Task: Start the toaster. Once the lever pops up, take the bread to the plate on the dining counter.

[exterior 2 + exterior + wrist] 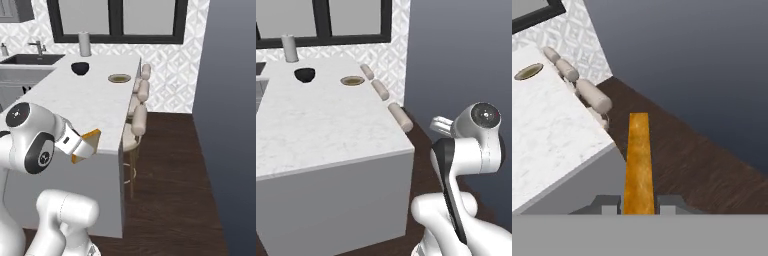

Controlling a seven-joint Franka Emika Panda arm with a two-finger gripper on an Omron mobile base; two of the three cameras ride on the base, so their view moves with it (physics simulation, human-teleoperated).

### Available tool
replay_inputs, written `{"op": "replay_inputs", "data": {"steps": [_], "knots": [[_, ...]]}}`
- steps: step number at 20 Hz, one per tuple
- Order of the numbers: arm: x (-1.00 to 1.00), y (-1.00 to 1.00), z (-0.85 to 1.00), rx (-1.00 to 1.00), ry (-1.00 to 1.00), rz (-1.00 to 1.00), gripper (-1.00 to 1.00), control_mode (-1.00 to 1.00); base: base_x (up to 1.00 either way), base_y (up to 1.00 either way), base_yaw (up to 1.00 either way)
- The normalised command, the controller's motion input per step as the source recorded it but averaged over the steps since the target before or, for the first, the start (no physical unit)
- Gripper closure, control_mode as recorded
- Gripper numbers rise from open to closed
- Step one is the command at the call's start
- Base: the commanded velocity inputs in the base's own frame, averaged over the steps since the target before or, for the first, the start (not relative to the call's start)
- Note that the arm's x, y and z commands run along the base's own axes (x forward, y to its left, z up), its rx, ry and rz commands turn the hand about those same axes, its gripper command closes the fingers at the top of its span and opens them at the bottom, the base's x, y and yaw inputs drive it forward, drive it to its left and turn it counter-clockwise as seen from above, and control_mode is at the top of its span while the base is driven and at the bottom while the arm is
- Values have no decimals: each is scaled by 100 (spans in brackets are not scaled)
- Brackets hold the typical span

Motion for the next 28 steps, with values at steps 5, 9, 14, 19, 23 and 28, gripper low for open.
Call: {"op": "replay_inputs", "data": {"steps": [5,9,14,19,23,28], "knots": [[0,0,0,0,0,0,100,100,58,-100,1],[0,0,0,0,0,0,100,100,91,-100,12],[0,0,0,0,0,0,100,100,100,-100,26],[0,0,0,0,0,0,100,100,100,-96,31],[0,0,0,0,0,0,100,100,100,-70,33],[0,0,0,0,0,0,100,100,100,-40,36]]}}
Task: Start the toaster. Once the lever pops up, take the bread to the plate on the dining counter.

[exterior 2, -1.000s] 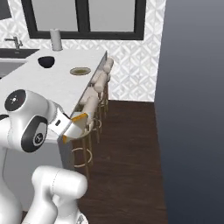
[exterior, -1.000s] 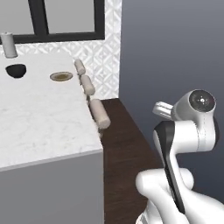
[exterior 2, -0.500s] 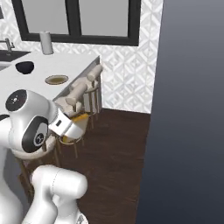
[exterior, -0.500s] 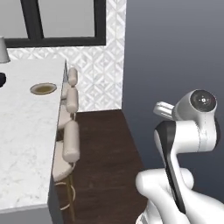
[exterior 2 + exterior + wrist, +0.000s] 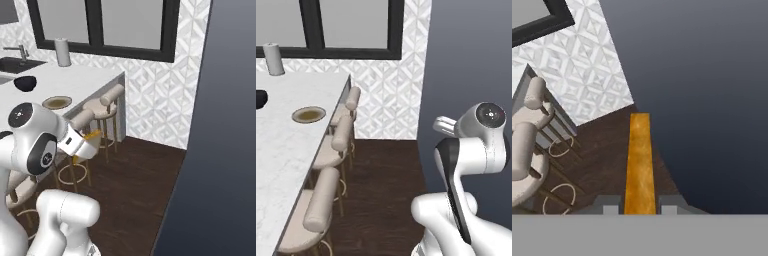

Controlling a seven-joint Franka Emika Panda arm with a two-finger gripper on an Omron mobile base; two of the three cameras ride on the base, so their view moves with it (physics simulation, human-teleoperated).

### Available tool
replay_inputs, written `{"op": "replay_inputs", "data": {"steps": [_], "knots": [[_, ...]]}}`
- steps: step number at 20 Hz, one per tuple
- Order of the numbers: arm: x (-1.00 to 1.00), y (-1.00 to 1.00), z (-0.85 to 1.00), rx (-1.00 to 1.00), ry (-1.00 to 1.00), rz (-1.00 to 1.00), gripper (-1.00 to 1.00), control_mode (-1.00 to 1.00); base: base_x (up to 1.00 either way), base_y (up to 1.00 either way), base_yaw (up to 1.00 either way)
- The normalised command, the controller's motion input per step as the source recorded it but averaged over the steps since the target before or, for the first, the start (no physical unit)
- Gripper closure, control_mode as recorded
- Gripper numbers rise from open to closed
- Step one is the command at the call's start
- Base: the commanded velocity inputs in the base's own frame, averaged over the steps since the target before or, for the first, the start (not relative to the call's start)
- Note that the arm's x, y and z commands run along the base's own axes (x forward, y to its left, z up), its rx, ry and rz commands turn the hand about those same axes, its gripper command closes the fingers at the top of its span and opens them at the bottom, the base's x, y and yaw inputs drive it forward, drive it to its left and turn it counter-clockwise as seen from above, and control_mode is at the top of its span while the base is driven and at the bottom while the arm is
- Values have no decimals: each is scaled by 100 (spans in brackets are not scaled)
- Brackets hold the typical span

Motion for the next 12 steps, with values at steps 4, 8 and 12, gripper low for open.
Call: {"op": "replay_inputs", "data": {"steps": [4,8,12], "knots": [[0,0,0,0,0,0,100,100,100,-33,36],[0,0,0,0,0,0,100,100,100,-41,35],[0,0,0,0,0,0,100,100,100,-33,36]]}}
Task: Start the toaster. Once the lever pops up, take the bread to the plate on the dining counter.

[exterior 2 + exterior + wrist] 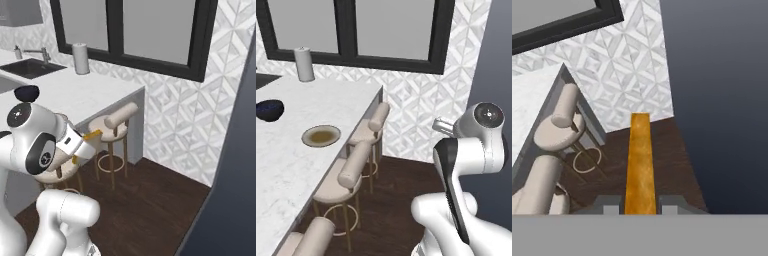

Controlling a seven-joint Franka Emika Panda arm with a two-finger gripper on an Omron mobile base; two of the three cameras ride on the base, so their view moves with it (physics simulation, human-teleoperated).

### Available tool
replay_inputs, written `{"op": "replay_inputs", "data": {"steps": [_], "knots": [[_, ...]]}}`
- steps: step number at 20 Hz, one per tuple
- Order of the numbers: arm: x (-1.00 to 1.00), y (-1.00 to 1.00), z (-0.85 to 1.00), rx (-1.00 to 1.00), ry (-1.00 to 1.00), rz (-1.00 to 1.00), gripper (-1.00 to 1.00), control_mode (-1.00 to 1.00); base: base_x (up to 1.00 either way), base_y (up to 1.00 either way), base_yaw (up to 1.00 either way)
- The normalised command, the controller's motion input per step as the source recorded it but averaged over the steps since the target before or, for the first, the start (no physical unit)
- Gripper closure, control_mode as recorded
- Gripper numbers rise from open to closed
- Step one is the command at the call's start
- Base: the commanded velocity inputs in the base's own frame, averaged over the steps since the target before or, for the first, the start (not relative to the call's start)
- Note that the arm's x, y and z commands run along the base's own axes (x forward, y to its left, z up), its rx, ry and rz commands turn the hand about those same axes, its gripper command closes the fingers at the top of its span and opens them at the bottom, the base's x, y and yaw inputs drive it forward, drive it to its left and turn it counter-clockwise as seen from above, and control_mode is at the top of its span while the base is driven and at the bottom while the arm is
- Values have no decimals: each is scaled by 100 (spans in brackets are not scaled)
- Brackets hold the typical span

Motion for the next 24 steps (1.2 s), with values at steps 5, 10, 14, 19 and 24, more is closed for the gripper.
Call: {"op": "replay_inputs", "data": {"steps": [5,10,14,19,24], "knots": [[0,0,0,0,0,0,100,100,100,-30,38],[0,0,0,0,0,0,100,100,100,-27,38],[19,0,-3,0,-6,10,100,-100,62,-4,28],[54,10,-1,0,-24,47,100,-100,0,0,0],[53,26,0,7,-1,69,100,-100,0,0,0]]}}
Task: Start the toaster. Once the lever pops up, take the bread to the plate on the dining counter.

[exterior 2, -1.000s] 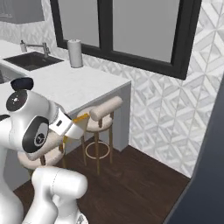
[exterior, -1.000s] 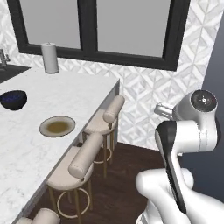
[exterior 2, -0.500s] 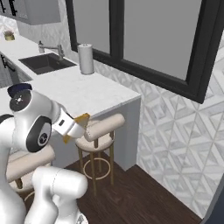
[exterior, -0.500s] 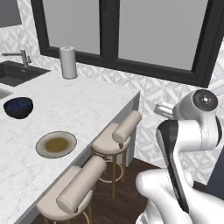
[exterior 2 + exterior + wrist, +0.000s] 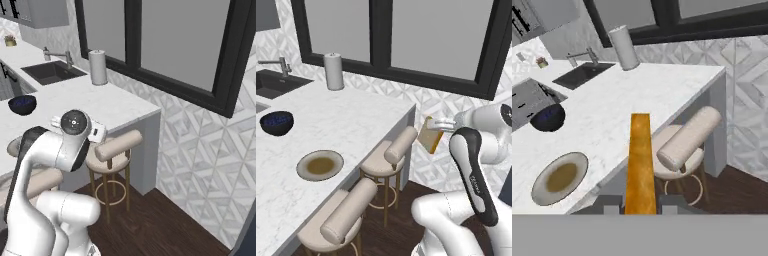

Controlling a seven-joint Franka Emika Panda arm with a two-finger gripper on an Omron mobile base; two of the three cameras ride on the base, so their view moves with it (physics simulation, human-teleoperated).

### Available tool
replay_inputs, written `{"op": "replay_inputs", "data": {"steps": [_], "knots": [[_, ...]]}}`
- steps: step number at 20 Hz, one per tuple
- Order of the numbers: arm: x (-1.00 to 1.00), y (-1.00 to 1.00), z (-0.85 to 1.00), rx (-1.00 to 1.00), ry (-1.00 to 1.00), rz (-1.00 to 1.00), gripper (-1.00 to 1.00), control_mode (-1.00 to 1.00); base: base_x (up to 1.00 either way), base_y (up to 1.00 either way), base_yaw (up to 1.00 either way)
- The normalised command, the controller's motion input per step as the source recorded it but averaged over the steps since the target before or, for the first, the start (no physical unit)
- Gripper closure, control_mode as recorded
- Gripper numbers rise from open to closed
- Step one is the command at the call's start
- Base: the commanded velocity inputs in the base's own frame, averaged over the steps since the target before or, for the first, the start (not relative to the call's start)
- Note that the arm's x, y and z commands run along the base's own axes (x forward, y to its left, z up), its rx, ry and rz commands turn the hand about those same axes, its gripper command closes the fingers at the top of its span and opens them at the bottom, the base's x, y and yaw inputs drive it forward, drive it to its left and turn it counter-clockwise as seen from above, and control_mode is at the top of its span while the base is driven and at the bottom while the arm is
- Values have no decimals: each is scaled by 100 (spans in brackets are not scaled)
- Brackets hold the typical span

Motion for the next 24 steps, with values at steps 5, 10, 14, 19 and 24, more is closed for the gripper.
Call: {"op": "replay_inputs", "data": {"steps": [5,10,14,19,24], "knots": [[70,24,0,21,0,78,100,-100,0,0,0],[75,39,0,30,13,75,100,-100,0,0,0],[61,66,0,31,30,75,100,-100,0,0,0],[40,86,0,30,27,61,100,-100,0,0,0],[15,95,-21,12,6,38,100,-100,0,0,0]]}}
